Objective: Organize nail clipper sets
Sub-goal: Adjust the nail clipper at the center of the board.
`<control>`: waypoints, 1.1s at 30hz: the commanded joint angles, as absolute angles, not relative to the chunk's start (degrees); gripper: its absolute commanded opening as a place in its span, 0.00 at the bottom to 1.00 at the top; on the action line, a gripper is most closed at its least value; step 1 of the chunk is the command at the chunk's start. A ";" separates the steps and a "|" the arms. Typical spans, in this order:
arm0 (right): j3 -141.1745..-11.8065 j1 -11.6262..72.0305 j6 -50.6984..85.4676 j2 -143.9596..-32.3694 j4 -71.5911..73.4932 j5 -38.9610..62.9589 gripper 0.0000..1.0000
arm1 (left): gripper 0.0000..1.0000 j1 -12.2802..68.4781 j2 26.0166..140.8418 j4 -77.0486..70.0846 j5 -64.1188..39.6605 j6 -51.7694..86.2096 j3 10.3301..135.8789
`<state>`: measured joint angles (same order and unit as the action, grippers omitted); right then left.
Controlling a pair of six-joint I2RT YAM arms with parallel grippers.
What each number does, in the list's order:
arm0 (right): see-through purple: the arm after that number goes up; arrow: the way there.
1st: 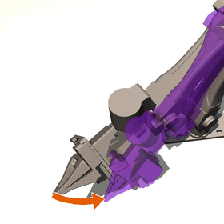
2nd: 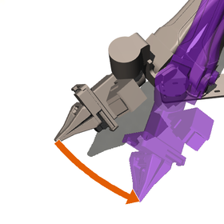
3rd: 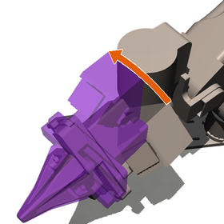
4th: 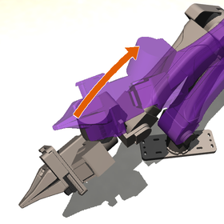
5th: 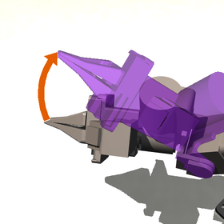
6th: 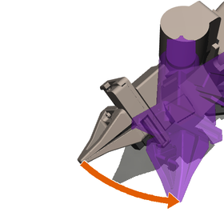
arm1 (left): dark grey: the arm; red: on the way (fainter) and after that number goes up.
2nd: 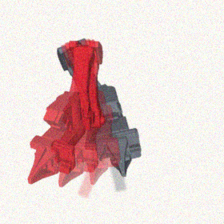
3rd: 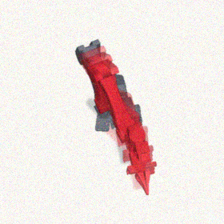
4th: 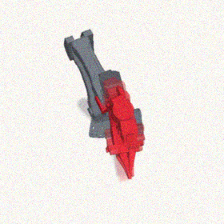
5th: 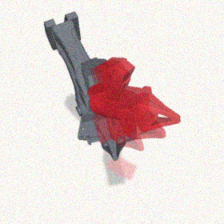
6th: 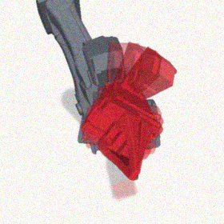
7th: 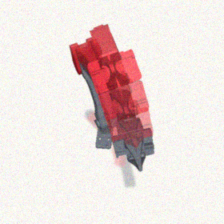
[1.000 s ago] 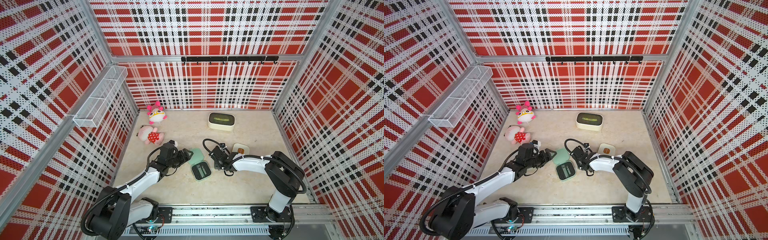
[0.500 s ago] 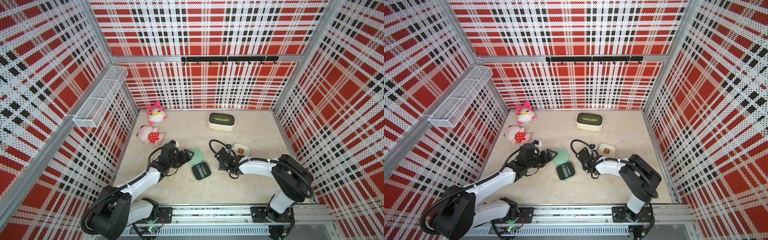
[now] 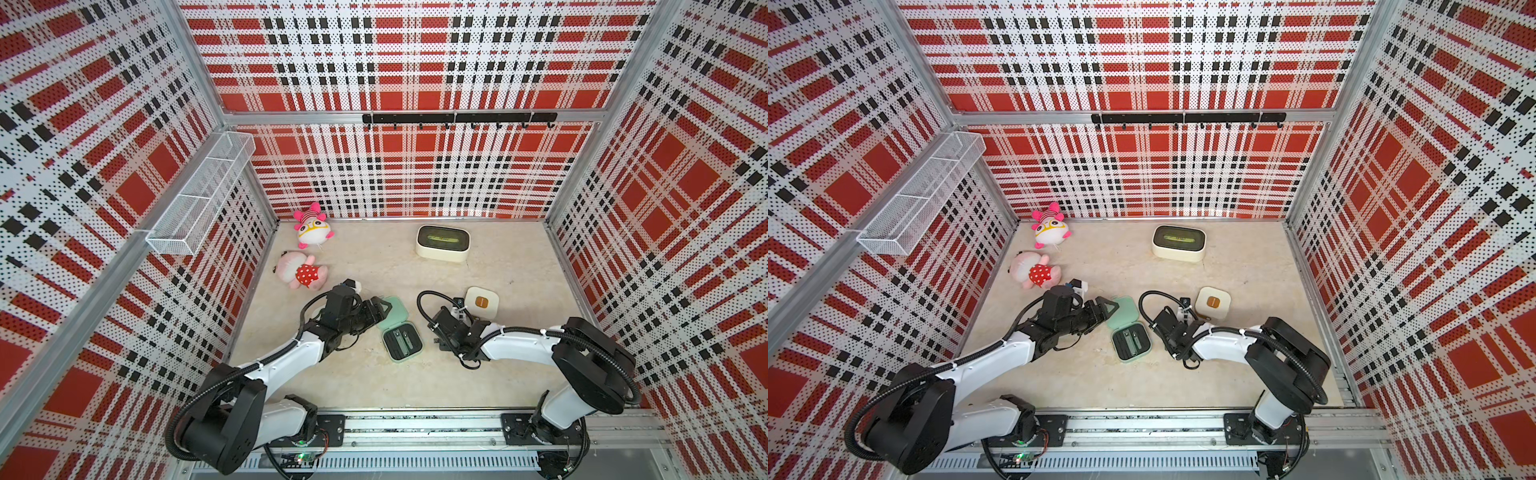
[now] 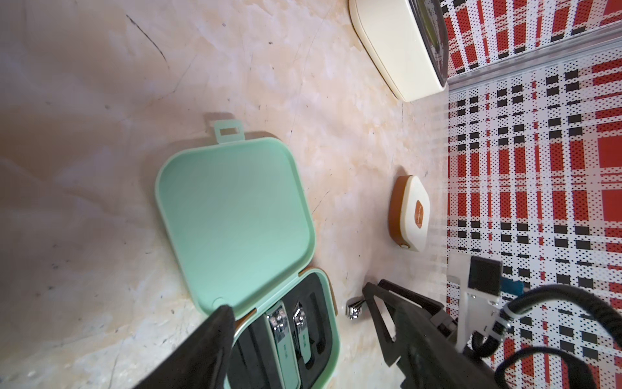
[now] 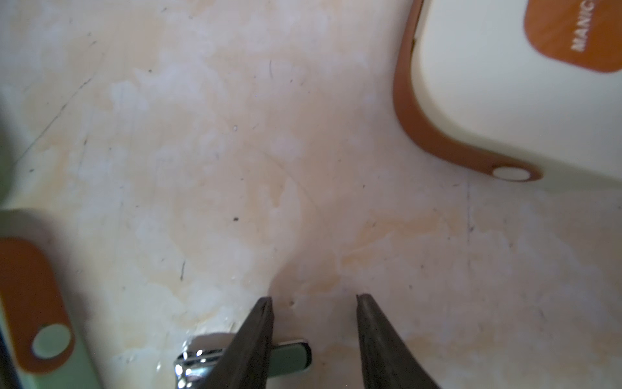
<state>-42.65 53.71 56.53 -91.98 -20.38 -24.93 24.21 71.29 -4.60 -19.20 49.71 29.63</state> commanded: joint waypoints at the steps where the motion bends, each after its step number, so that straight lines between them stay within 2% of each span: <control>1: -40.68 57.00 60.83 -95.59 -27.49 -18.20 0.44 | 0.79 24.61 71.70 -5.89 -18.63 49.83 31.55; 10: -42.36 59.71 62.64 -94.30 -29.85 -19.19 0.46 | 0.79 24.67 72.67 -5.71 -18.85 49.22 32.36; 16: -46.27 59.41 58.19 -93.03 -33.59 -21.70 0.52 | 0.79 24.61 74.79 -5.10 -19.43 48.28 34.67; 33: -48.45 59.62 44.33 -88.57 -31.47 -18.97 0.55 | 0.79 24.04 78.53 -5.99 -19.94 48.07 36.23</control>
<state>-47.31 59.13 47.07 -90.80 -30.74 -19.94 24.21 77.80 -4.95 -19.29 48.84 35.22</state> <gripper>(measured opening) 0.555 0.793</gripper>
